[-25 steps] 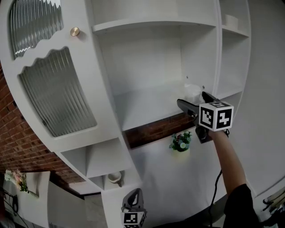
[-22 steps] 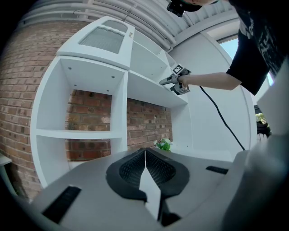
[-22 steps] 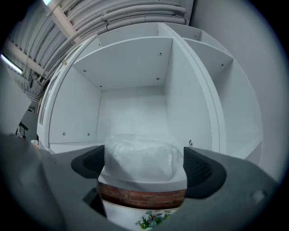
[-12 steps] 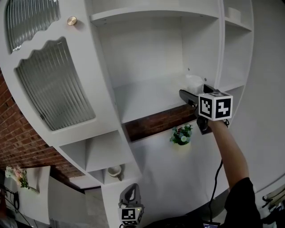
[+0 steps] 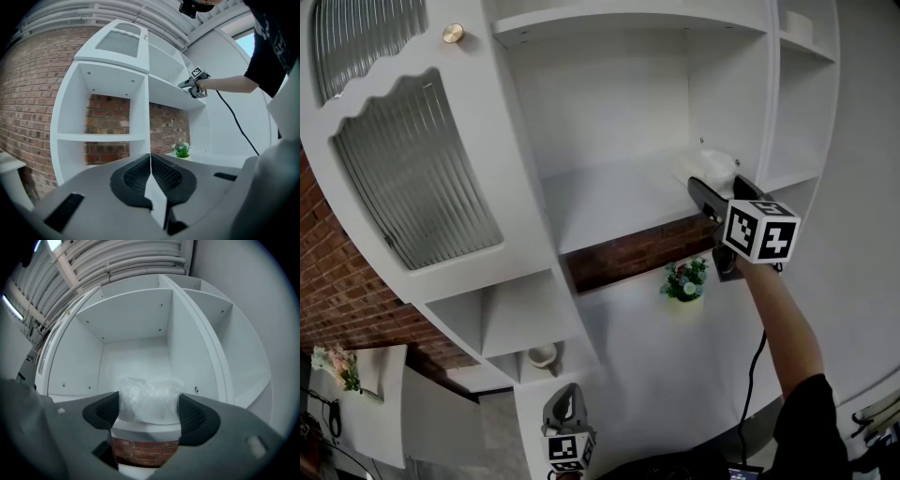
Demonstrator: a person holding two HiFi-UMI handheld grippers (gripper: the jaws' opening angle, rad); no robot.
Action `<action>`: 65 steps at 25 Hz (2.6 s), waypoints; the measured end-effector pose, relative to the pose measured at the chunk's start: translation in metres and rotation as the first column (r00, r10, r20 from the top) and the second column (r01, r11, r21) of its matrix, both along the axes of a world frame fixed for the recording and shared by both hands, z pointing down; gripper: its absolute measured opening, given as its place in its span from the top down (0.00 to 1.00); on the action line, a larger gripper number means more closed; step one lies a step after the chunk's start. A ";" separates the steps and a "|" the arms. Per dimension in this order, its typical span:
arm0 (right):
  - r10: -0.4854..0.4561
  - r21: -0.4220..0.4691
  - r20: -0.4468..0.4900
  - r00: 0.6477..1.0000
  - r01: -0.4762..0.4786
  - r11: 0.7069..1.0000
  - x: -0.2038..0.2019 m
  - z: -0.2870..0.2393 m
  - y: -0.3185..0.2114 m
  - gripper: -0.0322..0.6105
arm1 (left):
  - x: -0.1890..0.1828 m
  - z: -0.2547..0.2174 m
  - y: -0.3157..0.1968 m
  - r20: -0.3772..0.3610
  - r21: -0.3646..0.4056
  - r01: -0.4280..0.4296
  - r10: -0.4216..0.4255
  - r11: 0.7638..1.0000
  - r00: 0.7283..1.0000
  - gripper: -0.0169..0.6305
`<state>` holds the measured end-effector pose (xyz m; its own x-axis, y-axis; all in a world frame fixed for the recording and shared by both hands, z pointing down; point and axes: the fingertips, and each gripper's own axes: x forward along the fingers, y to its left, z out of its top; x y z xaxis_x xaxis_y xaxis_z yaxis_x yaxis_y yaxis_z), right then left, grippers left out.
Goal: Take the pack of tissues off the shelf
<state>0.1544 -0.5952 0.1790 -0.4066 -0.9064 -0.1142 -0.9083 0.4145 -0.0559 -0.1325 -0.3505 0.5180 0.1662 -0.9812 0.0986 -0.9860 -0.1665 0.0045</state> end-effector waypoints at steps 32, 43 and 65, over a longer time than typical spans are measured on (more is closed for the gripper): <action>-0.191 0.137 -0.088 0.978 0.202 0.970 -0.011 0.076 0.160 0.39 | 0.022 -0.008 0.012 -0.011 0.038 -0.074 0.074 0.997 0.997 0.96; -0.254 -0.002 -0.071 0.965 0.254 0.967 -0.031 0.181 0.188 0.39 | 0.032 -0.006 0.018 -0.008 0.045 -0.090 0.091 0.995 0.996 0.95; -0.272 -0.279 -0.007 0.962 0.259 0.925 -0.064 0.364 0.228 0.40 | 0.045 0.004 0.020 -0.005 0.020 -0.142 0.143 0.990 0.990 0.95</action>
